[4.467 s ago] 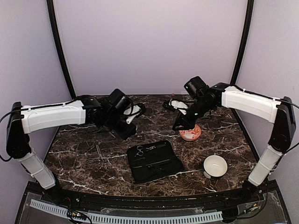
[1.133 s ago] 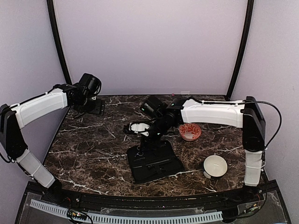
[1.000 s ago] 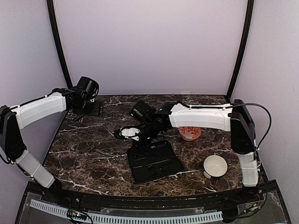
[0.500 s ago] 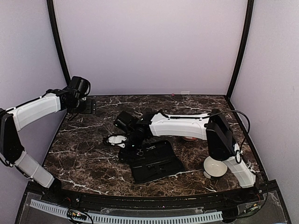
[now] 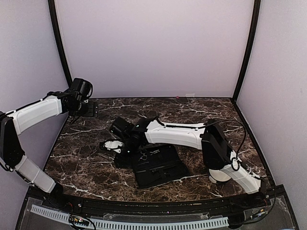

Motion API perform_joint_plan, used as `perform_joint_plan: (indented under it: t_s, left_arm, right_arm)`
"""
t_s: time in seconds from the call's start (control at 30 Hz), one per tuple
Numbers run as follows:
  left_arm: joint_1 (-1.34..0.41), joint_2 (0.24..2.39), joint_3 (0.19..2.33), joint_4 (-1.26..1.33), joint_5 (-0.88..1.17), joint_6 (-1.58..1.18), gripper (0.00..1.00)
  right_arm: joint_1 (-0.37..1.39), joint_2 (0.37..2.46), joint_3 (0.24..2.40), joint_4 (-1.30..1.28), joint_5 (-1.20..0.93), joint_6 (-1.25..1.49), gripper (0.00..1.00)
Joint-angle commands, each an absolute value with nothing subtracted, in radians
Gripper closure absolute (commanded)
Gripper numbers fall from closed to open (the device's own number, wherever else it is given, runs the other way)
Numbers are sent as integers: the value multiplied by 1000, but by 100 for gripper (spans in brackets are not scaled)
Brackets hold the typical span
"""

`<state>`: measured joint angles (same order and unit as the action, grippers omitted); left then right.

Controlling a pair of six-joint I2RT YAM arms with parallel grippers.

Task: Sort the hair-cutting tools

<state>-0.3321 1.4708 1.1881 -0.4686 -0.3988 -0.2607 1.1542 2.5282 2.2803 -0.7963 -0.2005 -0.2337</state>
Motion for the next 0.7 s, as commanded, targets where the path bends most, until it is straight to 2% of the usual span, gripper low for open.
perform_joint_plan:
  t_s: [0.0,0.33,0.67]
  left_arm:
    - [-333,1425,1180,-464,-396,-247,10]
    - [-334,1423,1178,-463,-396,-243,10]
    - [-334,1421,1177,-462,-385,-239,10]
  right_arm:
    - [1175,2555,2305,-807,-166,-211,45]
    - [1201,2570,2304,-796,-138,-233,48]
    - [1233,2547,2289,-755,-22,-244,49]
